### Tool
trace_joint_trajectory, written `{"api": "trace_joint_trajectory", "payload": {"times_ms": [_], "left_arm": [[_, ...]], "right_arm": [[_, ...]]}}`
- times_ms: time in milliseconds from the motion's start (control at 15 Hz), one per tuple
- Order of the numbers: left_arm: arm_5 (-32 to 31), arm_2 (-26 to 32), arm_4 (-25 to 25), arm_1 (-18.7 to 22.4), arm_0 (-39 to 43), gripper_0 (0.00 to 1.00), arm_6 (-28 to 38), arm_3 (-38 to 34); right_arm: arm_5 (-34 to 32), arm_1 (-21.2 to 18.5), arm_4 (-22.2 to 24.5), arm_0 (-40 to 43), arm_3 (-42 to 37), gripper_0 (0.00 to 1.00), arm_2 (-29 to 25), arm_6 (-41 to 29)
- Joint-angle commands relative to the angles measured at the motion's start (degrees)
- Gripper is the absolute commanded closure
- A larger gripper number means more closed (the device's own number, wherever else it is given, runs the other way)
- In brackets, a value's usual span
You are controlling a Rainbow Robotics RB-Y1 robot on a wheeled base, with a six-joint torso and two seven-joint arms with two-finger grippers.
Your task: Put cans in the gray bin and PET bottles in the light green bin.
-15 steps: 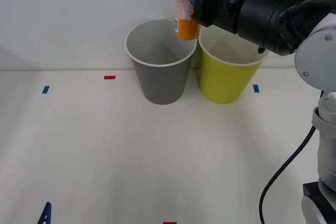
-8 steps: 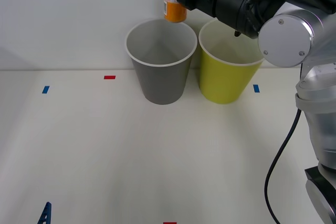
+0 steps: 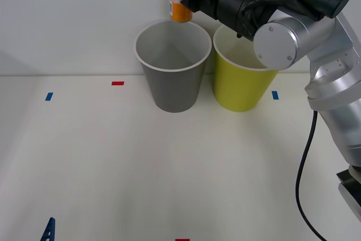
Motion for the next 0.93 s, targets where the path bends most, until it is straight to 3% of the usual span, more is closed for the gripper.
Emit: {"api": "trace_joint_trajectory", "payload": {"times_ms": [67, 267, 333, 400, 933], "left_arm": [[0.00, 0.00, 0.00, 0.00, 0.00, 0.00, 0.00, 0.00], [0.00, 0.00, 0.00, 0.00, 0.00, 0.00, 0.00, 0.00], [0.00, 0.00, 0.00, 0.00, 0.00, 0.00, 0.00, 0.00], [0.00, 0.00, 0.00, 0.00, 0.00, 0.00, 0.00, 0.00], [0.00, 0.00, 0.00, 0.00, 0.00, 0.00, 0.00, 0.00]], "right_arm": [[-3.81, -0.56, -0.16, -0.24, 2.33, 1.00, 2.44, -0.46], [-4.25, -0.65, -0.25, -0.50, 2.51, 1.00, 3.05, -1.08], [-4.25, -0.65, -0.07, -0.50, 2.51, 0.83, 3.05, -1.08], [-4.25, -0.47, 0.37, -0.59, 2.51, 0.00, 3.05, -1.08], [-4.51, 0.32, 4.41, -1.82, 2.51, 0.00, 3.05, 0.59]]}}
